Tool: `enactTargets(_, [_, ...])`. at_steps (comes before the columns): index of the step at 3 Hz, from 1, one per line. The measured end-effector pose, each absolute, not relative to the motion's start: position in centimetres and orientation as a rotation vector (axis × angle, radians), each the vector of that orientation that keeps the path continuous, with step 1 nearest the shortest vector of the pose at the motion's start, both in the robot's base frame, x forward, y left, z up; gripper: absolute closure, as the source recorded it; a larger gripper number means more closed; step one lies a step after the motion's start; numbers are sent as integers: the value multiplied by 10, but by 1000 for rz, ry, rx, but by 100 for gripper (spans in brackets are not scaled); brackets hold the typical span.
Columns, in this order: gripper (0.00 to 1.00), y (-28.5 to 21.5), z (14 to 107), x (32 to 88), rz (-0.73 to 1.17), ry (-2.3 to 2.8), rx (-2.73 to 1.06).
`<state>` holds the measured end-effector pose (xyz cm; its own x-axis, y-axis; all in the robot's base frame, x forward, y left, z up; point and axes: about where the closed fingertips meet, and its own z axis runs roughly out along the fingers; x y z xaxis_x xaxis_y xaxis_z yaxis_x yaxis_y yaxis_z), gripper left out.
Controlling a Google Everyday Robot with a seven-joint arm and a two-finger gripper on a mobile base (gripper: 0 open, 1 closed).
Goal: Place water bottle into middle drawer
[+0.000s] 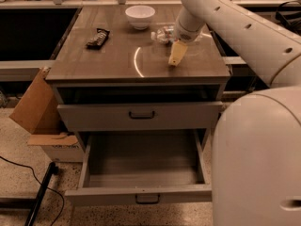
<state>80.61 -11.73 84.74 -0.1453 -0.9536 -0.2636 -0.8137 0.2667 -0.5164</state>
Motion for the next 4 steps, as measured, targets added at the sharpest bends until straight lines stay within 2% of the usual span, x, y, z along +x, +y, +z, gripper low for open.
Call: enactTargets(4, [0,-111,843,814,-336,2002,-1597])
